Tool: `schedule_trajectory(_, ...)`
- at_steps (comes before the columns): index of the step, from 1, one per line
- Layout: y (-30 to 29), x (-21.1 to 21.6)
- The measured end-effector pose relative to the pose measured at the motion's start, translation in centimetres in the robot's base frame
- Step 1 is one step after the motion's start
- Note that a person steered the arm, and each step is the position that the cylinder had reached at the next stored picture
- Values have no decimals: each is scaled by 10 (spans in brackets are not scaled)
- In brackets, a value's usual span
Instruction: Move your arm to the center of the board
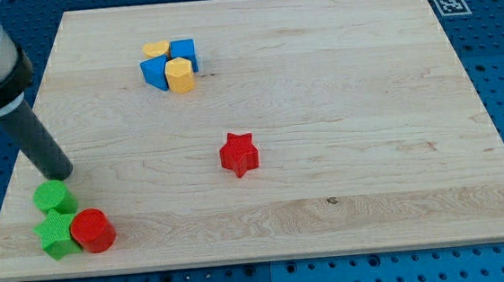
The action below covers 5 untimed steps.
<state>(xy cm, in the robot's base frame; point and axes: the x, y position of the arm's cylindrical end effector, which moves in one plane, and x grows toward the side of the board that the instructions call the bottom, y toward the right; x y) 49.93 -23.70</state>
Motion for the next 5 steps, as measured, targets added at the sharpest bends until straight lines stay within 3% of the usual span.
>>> schedule_trajectory(2, 57, -46)
schedule_trajectory(5, 63, -56)
